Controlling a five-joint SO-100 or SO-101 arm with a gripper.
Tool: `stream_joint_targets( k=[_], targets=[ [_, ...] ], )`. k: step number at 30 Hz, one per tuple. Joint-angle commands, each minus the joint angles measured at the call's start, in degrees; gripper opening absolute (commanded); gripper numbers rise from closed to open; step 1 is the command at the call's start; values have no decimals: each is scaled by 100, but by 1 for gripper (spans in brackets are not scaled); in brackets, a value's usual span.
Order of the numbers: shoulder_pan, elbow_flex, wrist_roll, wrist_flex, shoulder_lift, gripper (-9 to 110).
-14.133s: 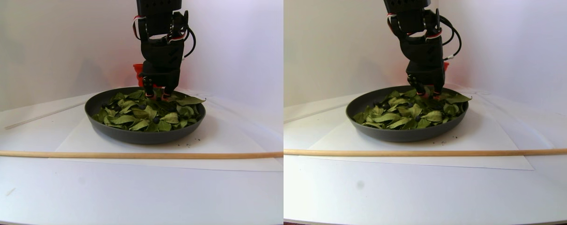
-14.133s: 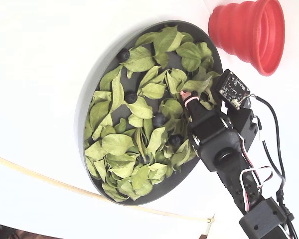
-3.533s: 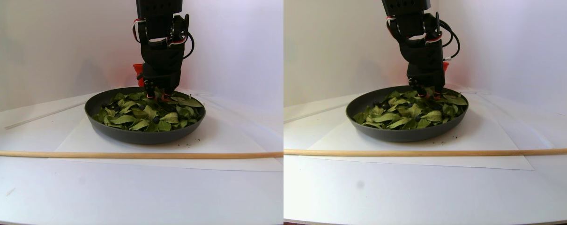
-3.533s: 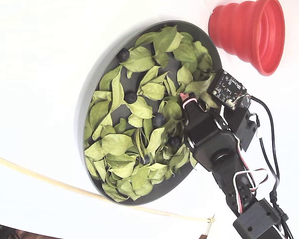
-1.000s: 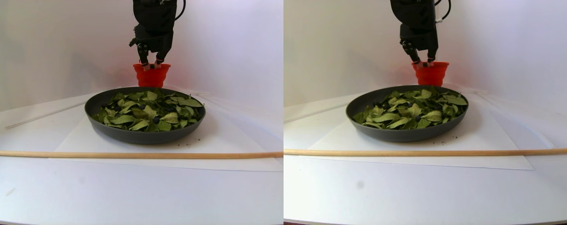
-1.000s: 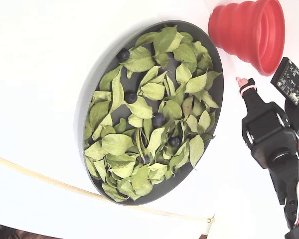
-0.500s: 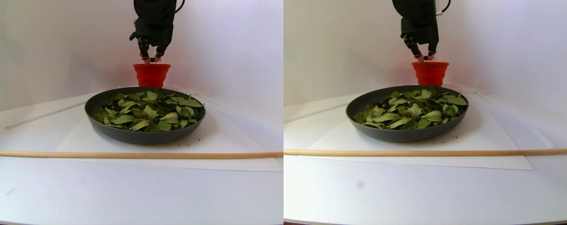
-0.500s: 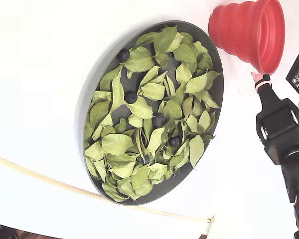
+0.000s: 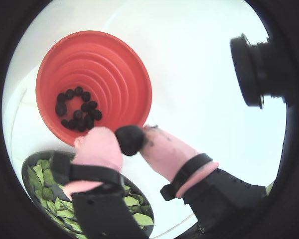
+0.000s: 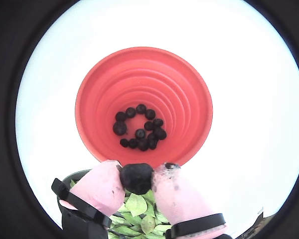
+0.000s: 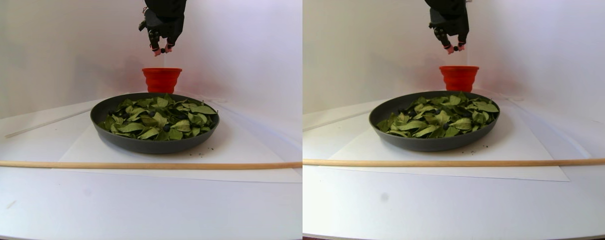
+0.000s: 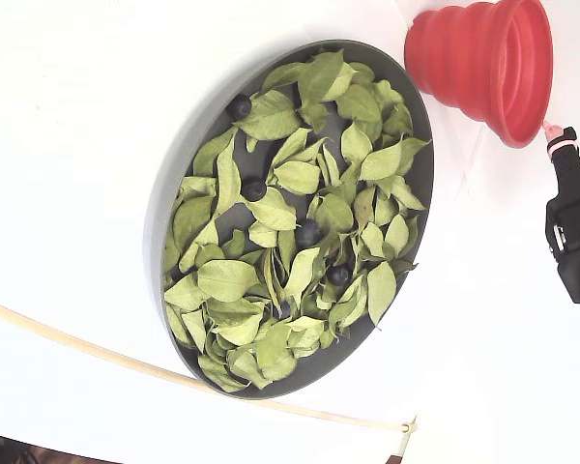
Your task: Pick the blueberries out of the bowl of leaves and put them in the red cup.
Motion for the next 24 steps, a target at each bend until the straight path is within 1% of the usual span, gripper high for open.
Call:
stream_joint_targets(
  k=[1, 15, 24],
  targets=[
    [18, -580, -26, -176, 97, 9],
    [88, -1099, 272, -615, -721, 9],
    [141, -1274, 246, -791, -984, 11]
  ],
)
